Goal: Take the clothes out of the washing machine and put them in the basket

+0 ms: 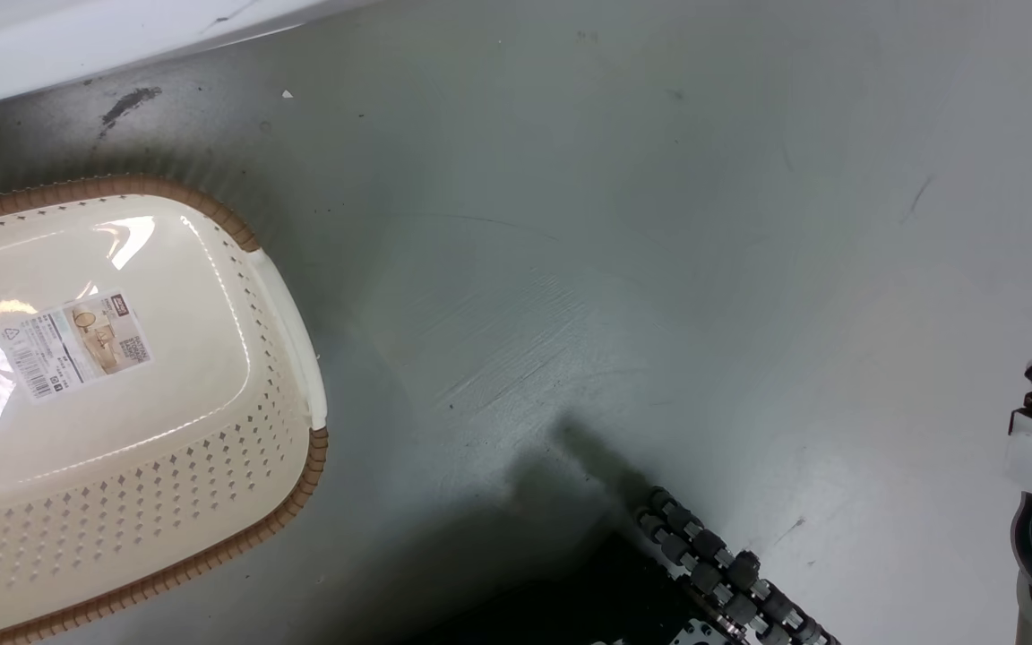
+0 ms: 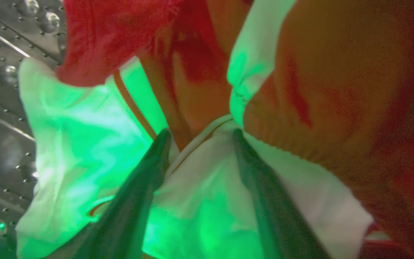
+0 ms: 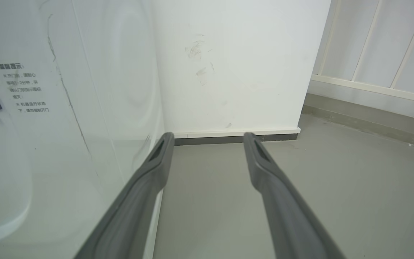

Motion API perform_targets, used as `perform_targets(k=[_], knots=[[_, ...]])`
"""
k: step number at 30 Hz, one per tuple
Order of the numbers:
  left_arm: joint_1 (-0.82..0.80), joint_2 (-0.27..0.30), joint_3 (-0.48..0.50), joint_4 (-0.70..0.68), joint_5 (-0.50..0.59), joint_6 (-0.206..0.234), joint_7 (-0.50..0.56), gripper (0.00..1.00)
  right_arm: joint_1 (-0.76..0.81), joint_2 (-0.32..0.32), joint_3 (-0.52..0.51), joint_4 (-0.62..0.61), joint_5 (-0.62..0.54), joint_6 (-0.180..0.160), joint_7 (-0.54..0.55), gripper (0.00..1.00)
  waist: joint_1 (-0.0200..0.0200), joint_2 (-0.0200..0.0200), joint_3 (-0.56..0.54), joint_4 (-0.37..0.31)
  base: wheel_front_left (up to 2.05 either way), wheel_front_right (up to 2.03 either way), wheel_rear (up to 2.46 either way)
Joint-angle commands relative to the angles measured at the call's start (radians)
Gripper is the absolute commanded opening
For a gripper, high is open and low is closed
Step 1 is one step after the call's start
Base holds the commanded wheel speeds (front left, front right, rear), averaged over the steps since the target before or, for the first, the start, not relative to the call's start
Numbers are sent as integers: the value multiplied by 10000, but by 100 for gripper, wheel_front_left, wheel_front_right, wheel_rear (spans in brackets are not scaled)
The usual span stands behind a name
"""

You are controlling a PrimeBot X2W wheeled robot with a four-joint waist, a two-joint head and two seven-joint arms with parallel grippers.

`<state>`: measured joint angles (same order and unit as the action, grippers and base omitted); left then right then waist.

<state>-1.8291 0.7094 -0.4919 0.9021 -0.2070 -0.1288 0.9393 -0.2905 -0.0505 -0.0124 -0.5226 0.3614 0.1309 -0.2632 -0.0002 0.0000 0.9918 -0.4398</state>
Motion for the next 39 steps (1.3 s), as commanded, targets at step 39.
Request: perform_targets(k=[39], knots=[[4145, -542, -1054, 923, -2613, 83, -7914, 0, 417, 3, 266, 389, -1614, -3, -24, 100, 2, 0, -3669, 1326, 0, 0, 0]])
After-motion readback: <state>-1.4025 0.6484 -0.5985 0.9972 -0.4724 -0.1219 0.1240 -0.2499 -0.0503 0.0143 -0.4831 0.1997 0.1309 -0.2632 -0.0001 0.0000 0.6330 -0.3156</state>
